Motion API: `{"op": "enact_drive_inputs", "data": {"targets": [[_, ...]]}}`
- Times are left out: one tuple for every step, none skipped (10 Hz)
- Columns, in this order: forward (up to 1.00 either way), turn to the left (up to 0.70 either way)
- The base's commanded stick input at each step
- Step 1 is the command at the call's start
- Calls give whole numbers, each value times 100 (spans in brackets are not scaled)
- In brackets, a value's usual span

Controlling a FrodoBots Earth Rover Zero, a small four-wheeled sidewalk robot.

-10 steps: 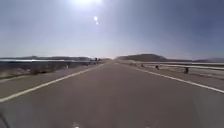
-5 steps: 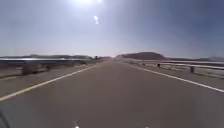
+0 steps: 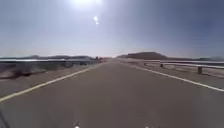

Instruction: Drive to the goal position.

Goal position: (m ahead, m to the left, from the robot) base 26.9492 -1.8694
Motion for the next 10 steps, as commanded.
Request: {"op": "enact_drive_inputs", "data": {"targets": [[100, 0], [100, 0], [100, 0], [100, 0], [100, 0], [100, 0], [100, 0], [100, 0], [100, 0], [100, 0]]}}
